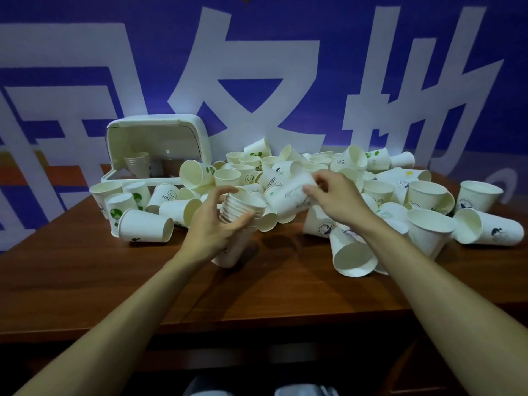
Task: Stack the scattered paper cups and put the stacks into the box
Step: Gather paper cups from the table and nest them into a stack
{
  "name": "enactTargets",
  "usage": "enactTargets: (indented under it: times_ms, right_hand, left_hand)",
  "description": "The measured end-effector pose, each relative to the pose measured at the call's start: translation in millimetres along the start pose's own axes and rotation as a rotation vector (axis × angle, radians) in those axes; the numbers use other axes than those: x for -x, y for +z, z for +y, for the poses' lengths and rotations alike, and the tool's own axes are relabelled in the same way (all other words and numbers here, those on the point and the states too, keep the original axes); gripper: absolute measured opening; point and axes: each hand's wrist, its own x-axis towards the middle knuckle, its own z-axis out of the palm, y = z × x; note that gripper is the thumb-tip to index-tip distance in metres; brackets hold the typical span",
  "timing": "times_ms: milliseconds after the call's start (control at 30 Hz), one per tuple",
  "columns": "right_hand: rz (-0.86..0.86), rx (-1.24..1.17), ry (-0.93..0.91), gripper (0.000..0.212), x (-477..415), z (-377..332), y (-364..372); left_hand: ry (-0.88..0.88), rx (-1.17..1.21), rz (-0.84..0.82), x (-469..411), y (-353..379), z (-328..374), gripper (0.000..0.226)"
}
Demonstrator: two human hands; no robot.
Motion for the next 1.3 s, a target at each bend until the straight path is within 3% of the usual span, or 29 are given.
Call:
enactTargets:
  times_ms: [67, 167, 300, 400, 533, 600, 667, 767, 800, 867, 1000, 1067, 1167, 1300]
  right_hand:
    - [0.136, -0.195, 0.025, 0.011, -4.7, -6.9, 3.0]
    - [0.145, -0.247, -0.045, 0.011, -10.4, -17.3, 11.1]
    - [-0.073, -0.13, -0.193, 0.013, -15.4, -26.4, 23.5]
    - [-0.224, -0.148, -0.218, 0.023, -20.1, -31.4, 26.6]
    - [-0.419, -0.205, -0.219, 0.021, -29.0, -40.5, 34.3]
    - [-0.472, -0.176, -0.228, 0.031, -33.4, -44.5, 45.6]
    - [-0.428, -0.256, -0.188, 0.038, -36.5, -47.7, 59.2]
    - [-0.126, -0.408, 0.007, 0.033, -43.7, -43.3, 78.6]
    - [-0.033, -0.343, 0.058, 0.029, -47.2, -37.0, 85.6]
    - [-0.014, -0.086, 0.121, 0.028, -50.2, -21.9, 99.2]
    - [-0.165, 0.568, 0.052, 0.065, -41.3, -0.1, 132.6]
    - [-0.127, 0.689, 0.011, 0.072, -37.2, 5.2, 144.1]
    - [-0.016, 0.58, -0.01, 0.061, -38.0, 7.7, 146.1]
    - [0.129, 0.115, 0.071, 0.06, -38.6, 0.8, 136.0]
  left_hand:
    - [-0.014, 0.021, -0.043, -1.0, -2.3, -0.4, 0.057]
    - [-0.004, 0.05, -0.095, 0.2, -1.5, -1.7, 0.074]
    - [0.002, 0.014, -0.056, -1.2, 4.8, -7.4, 0.093]
    - [0.034, 0.001, -0.025, -4.5, 3.7, -15.5, 0.086]
    - [0.121, 0.002, -0.069, -10.3, -2.4, -18.9, 0.078]
    - [0.171, -0.007, -0.059, -14.4, -3.6, -23.9, 0.069]
    - [0.128, 0.038, -0.015, -18.2, -5.5, -31.3, 0.064]
    - [0.017, 0.14, 0.091, -22.8, -9.5, -46.3, 0.067]
    - [-0.012, 0.188, 0.122, -23.9, -10.8, -50.8, 0.068]
    - [-0.047, 0.244, 0.166, -27.0, -13.3, -58.5, 0.074]
    - [-0.026, 0.262, 0.173, -31.3, -14.7, -72.5, 0.068]
    - [-0.01, 0.244, 0.164, -31.3, -14.3, -75.7, 0.062]
    - [-0.006, 0.289, 0.165, -34.3, -17.1, -77.4, 0.06]
    - [-0.064, 0.416, 0.171, -38.4, -23.4, -77.6, 0.065]
